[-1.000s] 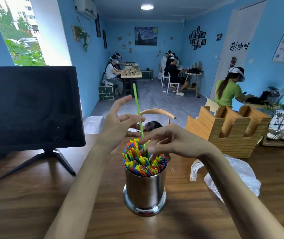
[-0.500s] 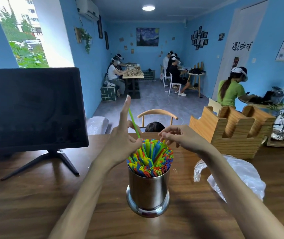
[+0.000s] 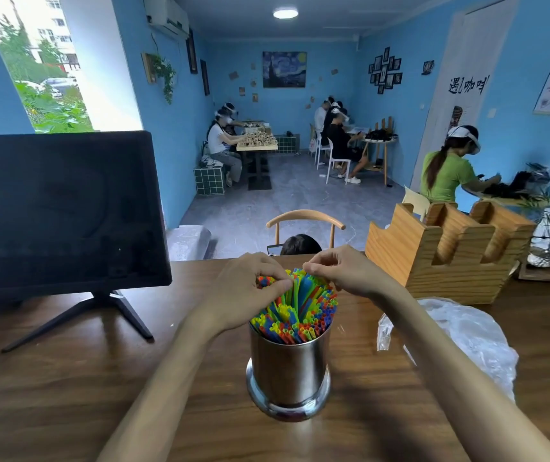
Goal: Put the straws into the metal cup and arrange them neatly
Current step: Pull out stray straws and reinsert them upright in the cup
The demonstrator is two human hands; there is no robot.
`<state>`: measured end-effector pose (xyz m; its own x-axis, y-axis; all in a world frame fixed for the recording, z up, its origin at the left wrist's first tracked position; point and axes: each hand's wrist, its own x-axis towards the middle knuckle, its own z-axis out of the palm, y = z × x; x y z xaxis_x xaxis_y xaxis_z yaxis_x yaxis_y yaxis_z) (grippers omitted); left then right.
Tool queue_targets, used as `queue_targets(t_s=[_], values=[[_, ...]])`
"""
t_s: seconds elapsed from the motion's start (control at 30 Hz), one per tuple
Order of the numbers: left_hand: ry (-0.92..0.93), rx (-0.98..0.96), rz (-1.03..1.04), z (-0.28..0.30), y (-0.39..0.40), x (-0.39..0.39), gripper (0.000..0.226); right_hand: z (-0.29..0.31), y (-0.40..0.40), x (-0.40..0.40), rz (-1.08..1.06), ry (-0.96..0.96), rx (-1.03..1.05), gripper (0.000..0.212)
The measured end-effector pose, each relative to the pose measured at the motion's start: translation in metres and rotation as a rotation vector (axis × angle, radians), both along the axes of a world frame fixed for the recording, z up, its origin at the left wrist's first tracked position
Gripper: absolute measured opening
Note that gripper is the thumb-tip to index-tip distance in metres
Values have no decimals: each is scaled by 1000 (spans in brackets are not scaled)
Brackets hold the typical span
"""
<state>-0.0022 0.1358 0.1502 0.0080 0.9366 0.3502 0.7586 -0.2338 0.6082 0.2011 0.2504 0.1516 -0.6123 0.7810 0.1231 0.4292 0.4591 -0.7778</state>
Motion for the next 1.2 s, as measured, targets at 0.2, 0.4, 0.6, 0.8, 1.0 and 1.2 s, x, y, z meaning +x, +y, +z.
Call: queue_targets(t_s=[0.2,0.4,0.6,0.8,1.0,1.2], values=[[-61,-50,-3,1,1,-6,14,6,6,8,-82,103,-177,43],[-74,-51,3,-2,2,-7,15,4,2,16,46,36,-277,31],[-84,-56,-1,-4,4,-6,14,3,4,17,45,90,-284,24],[-69,-57,4,-2,1,-5,15,0,7,15,3,181,-322,26],[-158,6,47,1,-3,-2,16,33,-6,12,-239,376,-30,24],[-556,58,25,29,-14,19,30,94,-52,6,-185,786,205,19]])
